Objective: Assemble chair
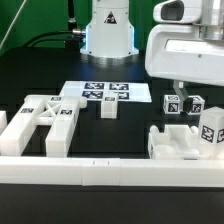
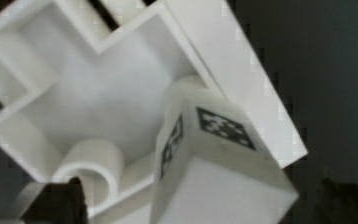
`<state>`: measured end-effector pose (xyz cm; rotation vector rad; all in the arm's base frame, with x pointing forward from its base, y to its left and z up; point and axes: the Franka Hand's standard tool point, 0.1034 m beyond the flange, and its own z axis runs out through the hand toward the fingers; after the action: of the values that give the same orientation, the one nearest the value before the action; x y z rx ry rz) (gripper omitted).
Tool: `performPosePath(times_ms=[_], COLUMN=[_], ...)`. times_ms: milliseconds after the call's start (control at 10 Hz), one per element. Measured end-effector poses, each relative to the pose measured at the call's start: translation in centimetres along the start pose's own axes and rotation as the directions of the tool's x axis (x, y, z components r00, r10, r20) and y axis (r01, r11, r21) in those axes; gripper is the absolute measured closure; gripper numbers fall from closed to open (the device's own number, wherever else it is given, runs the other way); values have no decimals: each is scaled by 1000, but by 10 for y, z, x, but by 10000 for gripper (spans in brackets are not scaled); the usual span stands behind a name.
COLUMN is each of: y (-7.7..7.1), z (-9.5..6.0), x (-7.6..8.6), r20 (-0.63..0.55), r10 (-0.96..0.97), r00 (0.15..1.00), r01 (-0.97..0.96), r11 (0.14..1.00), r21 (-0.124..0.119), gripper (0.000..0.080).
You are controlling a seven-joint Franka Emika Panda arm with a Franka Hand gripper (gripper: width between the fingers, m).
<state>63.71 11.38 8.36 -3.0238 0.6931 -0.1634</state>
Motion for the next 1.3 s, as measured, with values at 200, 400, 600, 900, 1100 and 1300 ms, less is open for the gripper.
performPosePath(times_ms=[200,400,600,900,1100,1300], y=[1,1,0,-7,-6,-6], z=[-1,0,0,-1,-1,-1], x=[2,2,4,0,1,0], r20=[5,8,7,7,8,7], r10=[-203,-346,-526,-661,-659,-642], r00=[979,938,851,750,752,767], r01=[203,346,526,661,658,641], r11=[979,938,851,749,751,766], r21=[-2,-2,-6,-43,-43,-43], gripper=[150,150,150,150,415,519])
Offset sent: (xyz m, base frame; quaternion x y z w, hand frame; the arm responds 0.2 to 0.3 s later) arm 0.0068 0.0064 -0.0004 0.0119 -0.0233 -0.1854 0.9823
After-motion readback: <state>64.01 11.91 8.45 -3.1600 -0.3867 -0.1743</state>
